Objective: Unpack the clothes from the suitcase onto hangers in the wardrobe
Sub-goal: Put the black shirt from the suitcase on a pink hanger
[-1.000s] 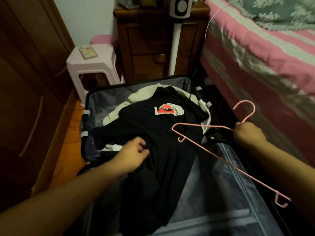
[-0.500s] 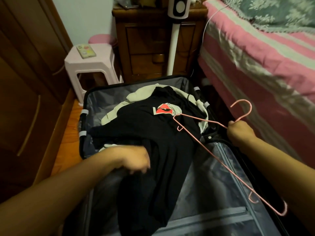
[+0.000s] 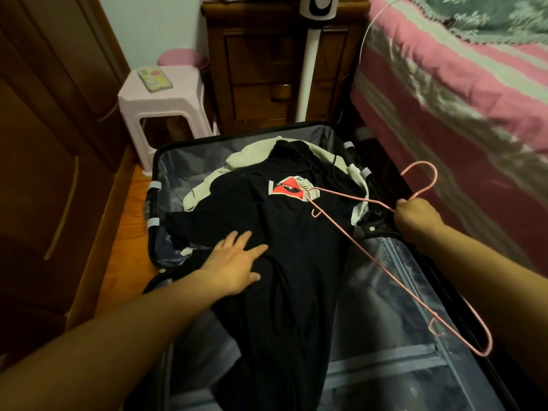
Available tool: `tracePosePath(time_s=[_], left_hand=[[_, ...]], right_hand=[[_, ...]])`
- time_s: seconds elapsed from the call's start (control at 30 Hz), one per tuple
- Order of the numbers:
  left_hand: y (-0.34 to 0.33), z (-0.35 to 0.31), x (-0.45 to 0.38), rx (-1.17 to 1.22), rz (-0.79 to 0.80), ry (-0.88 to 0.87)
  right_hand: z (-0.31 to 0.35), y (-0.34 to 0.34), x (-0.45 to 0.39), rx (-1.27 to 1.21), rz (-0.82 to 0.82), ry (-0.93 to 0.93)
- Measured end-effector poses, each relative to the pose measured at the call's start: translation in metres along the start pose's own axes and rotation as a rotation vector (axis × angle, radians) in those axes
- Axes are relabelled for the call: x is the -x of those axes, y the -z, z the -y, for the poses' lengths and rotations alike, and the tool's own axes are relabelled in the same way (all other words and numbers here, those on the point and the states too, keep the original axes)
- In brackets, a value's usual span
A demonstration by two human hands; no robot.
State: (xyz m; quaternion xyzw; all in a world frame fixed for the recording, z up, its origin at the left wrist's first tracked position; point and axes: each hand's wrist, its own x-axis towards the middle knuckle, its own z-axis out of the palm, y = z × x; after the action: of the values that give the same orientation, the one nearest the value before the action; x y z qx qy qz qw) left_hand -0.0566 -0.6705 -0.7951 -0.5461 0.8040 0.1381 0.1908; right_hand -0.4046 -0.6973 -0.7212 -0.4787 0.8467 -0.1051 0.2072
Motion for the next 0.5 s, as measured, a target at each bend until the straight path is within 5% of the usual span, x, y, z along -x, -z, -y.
tracePosePath(time_s=[0.17, 0.27, 0.4, 0.5], left_hand=[[-0.004, 0.005, -0.022, 0.058, -0.313, -0.098], [0.013, -0.004, -0.022, 0.155, -0.296, -0.112], [0.007, 0.007, -0.021, 0.102, -0.078, -0.121], [0.002, 0.012, -0.027, -0.015, -0.232, -0.047]], right_hand=[[-0.001, -0.006, 0.006, -0.044, -0.022, 0.013], [-0.006, -0.010, 0.012, -0.080, -0.045, -0.007], [-0.013, -0.012, 0.017, -0.161, -0.040, -0.053], [-0.014, -0.014, 0.020, -0.196, -0.021, -0.050]])
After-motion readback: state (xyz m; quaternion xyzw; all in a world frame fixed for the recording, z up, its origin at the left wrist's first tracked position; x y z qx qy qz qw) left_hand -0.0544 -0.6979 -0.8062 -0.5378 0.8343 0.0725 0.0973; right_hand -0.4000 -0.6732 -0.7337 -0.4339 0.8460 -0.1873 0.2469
